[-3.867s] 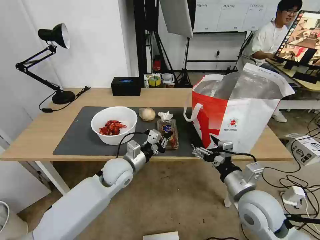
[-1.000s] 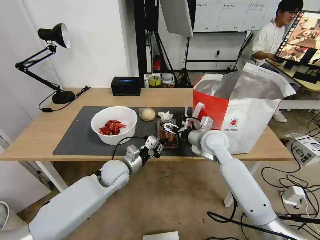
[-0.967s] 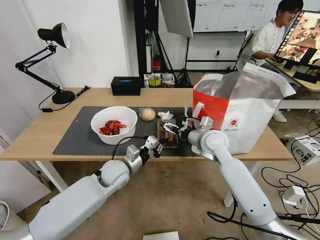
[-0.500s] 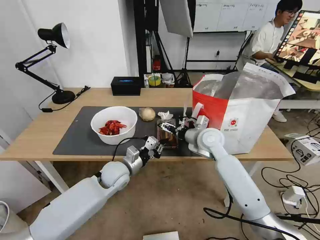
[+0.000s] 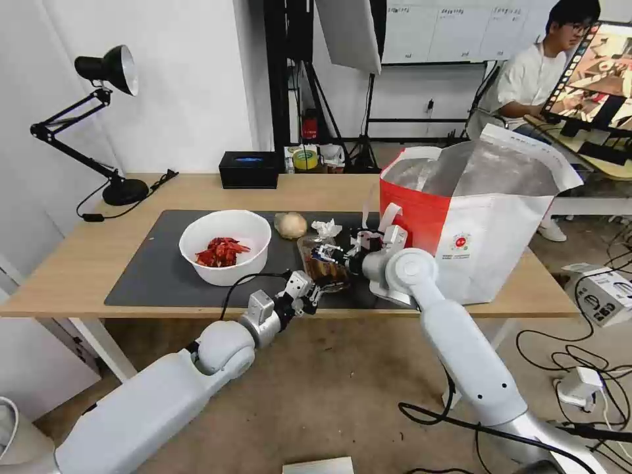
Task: Pick up the trash from the table and place it into the takeout bag.
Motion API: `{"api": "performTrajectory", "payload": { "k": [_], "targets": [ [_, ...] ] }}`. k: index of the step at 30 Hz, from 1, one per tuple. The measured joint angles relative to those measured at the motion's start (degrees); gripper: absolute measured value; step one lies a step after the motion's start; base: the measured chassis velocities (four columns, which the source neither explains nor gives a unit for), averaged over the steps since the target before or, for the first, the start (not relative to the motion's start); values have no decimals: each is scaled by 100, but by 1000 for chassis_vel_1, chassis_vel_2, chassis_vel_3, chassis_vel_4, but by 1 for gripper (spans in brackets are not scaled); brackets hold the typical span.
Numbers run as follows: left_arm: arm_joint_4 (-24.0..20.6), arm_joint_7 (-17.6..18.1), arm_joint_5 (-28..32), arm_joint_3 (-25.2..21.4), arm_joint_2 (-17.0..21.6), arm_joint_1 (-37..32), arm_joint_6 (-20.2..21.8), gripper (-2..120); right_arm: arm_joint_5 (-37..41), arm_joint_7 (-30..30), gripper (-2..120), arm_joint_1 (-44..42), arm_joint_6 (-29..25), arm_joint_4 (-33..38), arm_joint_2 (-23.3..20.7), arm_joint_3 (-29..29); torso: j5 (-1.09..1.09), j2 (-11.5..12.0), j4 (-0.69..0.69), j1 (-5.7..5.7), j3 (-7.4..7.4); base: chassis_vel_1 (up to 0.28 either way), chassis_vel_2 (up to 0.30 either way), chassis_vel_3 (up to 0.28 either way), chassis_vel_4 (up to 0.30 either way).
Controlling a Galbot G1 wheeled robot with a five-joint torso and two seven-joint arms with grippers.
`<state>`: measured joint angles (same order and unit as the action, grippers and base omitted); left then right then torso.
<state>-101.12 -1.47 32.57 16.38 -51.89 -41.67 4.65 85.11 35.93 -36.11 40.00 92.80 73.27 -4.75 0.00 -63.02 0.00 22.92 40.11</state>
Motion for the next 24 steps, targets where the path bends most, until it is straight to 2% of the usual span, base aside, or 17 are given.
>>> {"api": "performTrajectory", "payload": {
  "k": [1, 3, 5, 7, 9, 11, 14, 24],
  "targets": [
    [-8, -3, 0, -10, 2, -7, 0, 0, -2, 15, 51, -6, 0, -1, -3, -1, 0, 0, 0, 0, 0, 0, 0, 0, 0],
    [-10, -4, 0, -13, 2, -12, -1, 0, -3, 21, 47, -8, 0, -1, -4, -2, 0, 0, 0, 0, 0, 0, 0, 0, 0],
    [-22, -9, 2, -49, 4, -48, -1, 0, -7, 32, 36, -21, -13, -5, -7, -4, 0, 0, 0, 0, 0, 0, 0, 0, 0],
    [-26, -14, 3, -58, 6, -57, -1, 0, -9, 34, 32, -24, -19, -8, -9, -4, 0, 0, 0, 0, 0, 0, 0, 0, 0],
    [-26, -32, 7, -78, 17, -66, -1, 0, -14, 35, 21, -41, -38, -16, -14, -4, 0, -1, 0, 0, 0, 0, 0, 0, 0],
    [-26, -34, 11, -84, 22, -66, -1, 0, -15, 34, 18, -48, -45, -17, -16, -5, 0, -1, 0, 0, 0, 0, 0, 0, 0],
    [-31, -40, 23, -130, 53, -77, -1, 0, -15, 26, 3, -71, -73, -12, -19, -14, 0, -1, 0, 0, -1, 0, 0, 0, 0],
    [-266, -168, 27, -472, 229, -490, -21, 0, -32, -247, 0, -135, -344, 21, 1, -65, -1, -1, 0, 0, 1, 0, 0, 0, 0]
  ]
}}
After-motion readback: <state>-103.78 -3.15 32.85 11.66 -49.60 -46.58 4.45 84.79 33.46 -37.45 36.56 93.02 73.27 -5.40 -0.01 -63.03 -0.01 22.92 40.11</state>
